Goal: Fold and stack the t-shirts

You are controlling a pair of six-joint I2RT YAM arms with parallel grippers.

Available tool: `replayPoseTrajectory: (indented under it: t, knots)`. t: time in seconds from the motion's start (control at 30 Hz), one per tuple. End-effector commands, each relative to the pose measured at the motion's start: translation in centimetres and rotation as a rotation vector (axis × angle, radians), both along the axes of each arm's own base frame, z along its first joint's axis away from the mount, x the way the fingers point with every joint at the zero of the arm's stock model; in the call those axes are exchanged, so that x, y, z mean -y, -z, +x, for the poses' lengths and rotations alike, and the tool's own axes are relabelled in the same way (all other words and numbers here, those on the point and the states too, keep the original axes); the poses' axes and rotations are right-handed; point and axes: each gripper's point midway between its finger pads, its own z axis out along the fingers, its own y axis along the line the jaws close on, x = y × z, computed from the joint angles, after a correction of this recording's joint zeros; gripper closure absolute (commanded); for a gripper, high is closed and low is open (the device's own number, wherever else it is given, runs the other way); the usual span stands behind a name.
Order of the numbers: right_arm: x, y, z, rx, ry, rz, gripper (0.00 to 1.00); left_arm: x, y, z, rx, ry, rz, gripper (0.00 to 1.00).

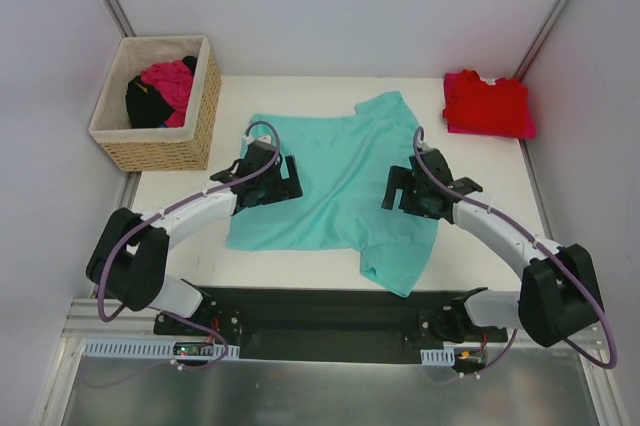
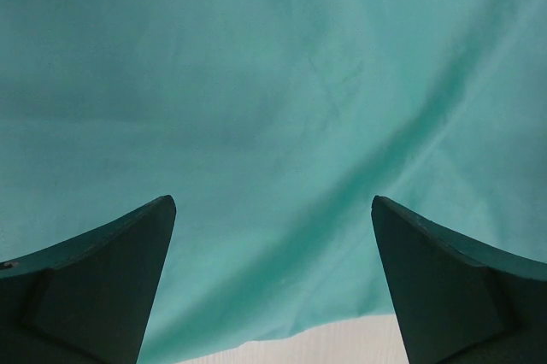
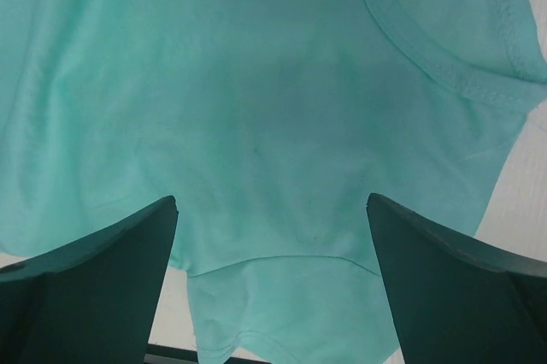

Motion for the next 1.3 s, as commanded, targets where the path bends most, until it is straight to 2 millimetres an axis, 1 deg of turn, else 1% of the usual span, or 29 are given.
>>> replayPoseTrajectory:
  t: [0.0, 0.03, 0.07, 0.13, 0.2, 0.27, 0.4, 0.5, 0.57, 0.67, 0.73, 0.8, 0.83, 0.97, 1.0, 1.03, 1.13, 1.2, 1.23, 1.27]
  knots:
    - [-0.1, -0.8, -0.1, 0.058, 0.028, 0.041, 0.03, 0.6, -1.4, 0.4, 0.056, -0.045, -0.069, 0.01]
    - [-0.1, -0.6, -0.4, 0.052, 0.024, 0.043, 0.04, 0.7, -1.4, 0.3, 0.055, -0.042, -0.074, 0.01]
    - [0.0, 0.2, -1.1, 0.029, 0.02, 0.041, 0.04, 0.7, -1.2, 0.2, 0.051, -0.043, -0.072, 0.01]
    - [0.1, 0.4, -1.8, 0.02, 0.014, 0.042, 0.04, 0.5, -0.8, 0.0, 0.046, -0.051, -0.067, 0.01]
    - [0.4, 1.3, -2.7, -0.001, 0.014, 0.029, 0.04, 0.4, -0.6, -0.3, 0.037, -0.056, -0.07, 0.01]
    - [0.7, 1.9, -3.0, -0.012, 0.025, 0.022, 0.04, 0.1, -0.1, -0.6, 0.034, -0.065, -0.054, 0.01]
    - [1.1, 3.5, -3.6, -0.048, 0.04, 0.001, 0.04, -0.9, 1.8, -1.2, 0.0, -0.093, -0.008, 0.01]
    - [1.3, 4.7, -4.1, -0.084, 0.046, -0.014, 0.04, -1.8, 3.5, -2.2, -0.049, -0.119, 0.028, 0.01]
    - [1.3, 5.1, -4.2, -0.095, 0.049, -0.01, 0.04, -2.5, 4.6, -2.8, -0.074, -0.133, 0.051, 0.01]
    - [1.5, 5.7, -4.6, -0.112, 0.054, -0.019, 0.04, -3.4, 5.6, -3.5, -0.094, -0.162, 0.083, 0.01]
    - [1.8, 6.1, -5.0, -0.123, 0.062, -0.031, 0.04, -4.2, 6.3, -4.0, -0.107, -0.184, 0.106, 0.01]
    - [2.2, 6.3, -5.4, -0.134, 0.071, -0.044, 0.05, -4.6, 6.5, -4.3, -0.111, -0.198, 0.115, 0.01]
    - [2.4, 6.5, -5.6, -0.142, 0.082, -0.05, 0.05, -5.1, 6.9, -4.6, -0.119, -0.213, 0.136, 0.01]
    - [3.9, 6.9, -6.3, -0.157, 0.128, -0.11, 0.05, -6.4, 7.7, -5.6, -0.149, -0.256, 0.178, 0.01]
    - [4.4, 7.0, -6.8, -0.17, 0.135, -0.127, 0.05, -6.9, 7.9, -6.1, -0.169, -0.273, 0.191, 0.01]
    - [4.9, 6.9, -6.8, -0.158, 0.15, -0.15, 0.06, -7.3, 8.1, -6.5, -0.183, -0.284, 0.202, 0.01]
    - [5.9, 6.8, -7.5, -0.158, 0.176, -0.181, 0.05, -8.7, 8.3, -7.6, -0.203, -0.33, 0.229, 0.01]
    - [6.1, 6.9, -8.1, -0.17, 0.189, -0.176, 0.05, -9.3, 7.9, -7.7, -0.191, -0.347, 0.219, 0.01]
    - [6.3, 6.8, -8.2, -0.17, 0.201, -0.181, 0.05, -9.6, 8.0, -8.3, -0.202, -0.349, 0.225, 0.01]
    - [6.5, 6.6, -8.3, -0.167, 0.21, -0.186, 0.06, -9.7, 7.4, -8.2, -0.19, -0.357, 0.211, 0.01]
